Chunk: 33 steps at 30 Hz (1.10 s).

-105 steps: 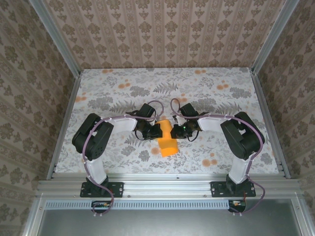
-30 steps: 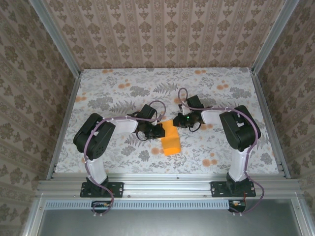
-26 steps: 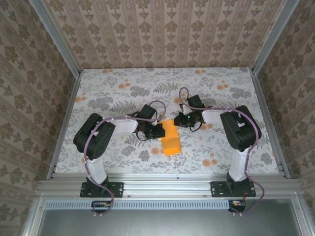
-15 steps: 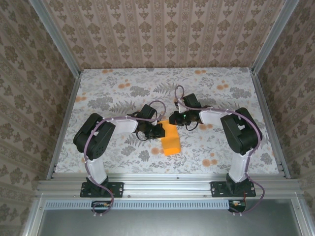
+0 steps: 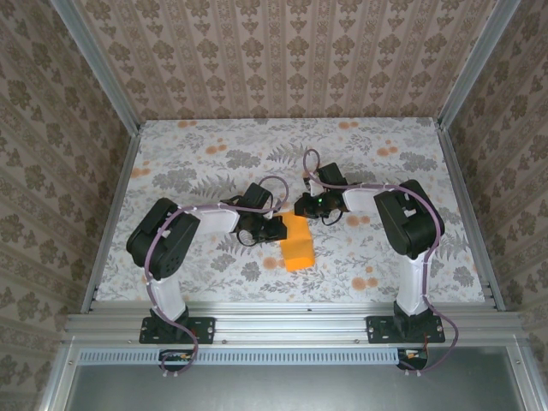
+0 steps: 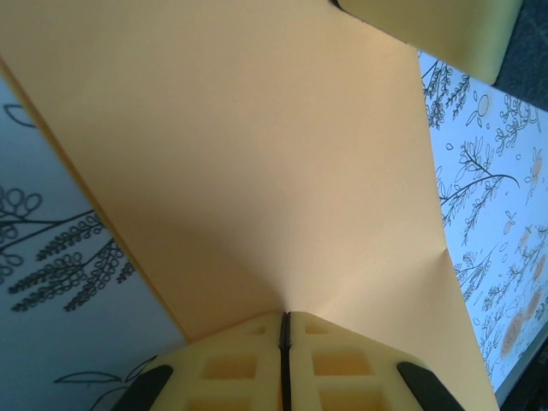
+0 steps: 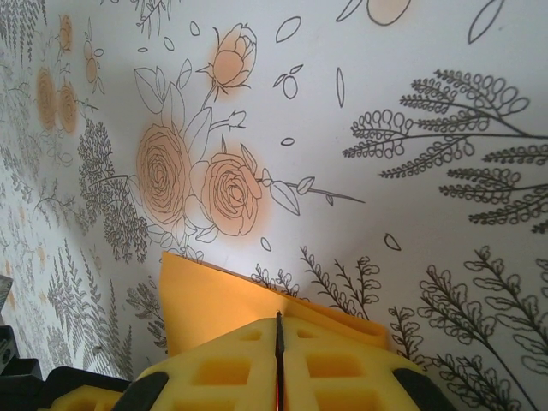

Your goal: Fold a paper plane with a square sheet of paper (pick it up from the middle)

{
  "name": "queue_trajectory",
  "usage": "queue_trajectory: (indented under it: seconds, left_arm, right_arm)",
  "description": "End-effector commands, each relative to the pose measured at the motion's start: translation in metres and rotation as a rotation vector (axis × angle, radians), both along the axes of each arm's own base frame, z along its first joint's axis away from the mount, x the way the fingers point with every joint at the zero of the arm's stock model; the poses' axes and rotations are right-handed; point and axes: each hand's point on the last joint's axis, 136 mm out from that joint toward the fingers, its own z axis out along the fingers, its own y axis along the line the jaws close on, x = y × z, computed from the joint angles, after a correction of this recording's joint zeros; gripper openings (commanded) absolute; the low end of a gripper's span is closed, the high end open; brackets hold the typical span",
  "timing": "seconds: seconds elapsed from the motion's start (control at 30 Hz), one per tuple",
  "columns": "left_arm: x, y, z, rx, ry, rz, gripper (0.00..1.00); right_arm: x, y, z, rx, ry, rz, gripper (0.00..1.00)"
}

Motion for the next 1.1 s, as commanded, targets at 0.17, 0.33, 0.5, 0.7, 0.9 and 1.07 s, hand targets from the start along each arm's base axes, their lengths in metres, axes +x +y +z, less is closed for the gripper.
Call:
queue_trajectory:
  seconds: [0.17, 0.33, 0.5, 0.7, 0.9, 1.07]
  left_arm:
    - [-0.048, 0.057, -0.052, 0.265, 0.166, 0.007, 0.09]
    - [-0.047, 0.057, -0.050, 0.263, 0.161, 0.010, 0.09]
    - [-0.045, 0.055, -0.050, 0.259, 0.162, 0.008, 0.09]
    - [-0.044, 0.053, -0.051, 0.260, 0.162, 0.005, 0.09]
    - [-0.042, 0.051, -0.052, 0.256, 0.167, 0.000, 0.09]
    - [-0.041, 0.049, -0.052, 0.252, 0.167, -0.006, 0.09]
  right_arm:
    - [0.023, -0.052, -0.025, -0.165, -0.013, -0.132, 0.12]
    - [0.031, -0.052, -0.011, -0.158, -0.043, -0.137, 0.13]
    - [0.025, -0.043, 0.006, -0.126, -0.067, -0.101, 0.13]
    - [-0.007, -0.027, 0.041, -0.052, -0.102, -0.046, 0.13]
    - [-0.058, -0.007, 0.036, -0.017, -0.035, 0.035, 0.13]
    - [-0.088, -0.003, 0.013, -0.039, 0.026, 0.073, 0.13]
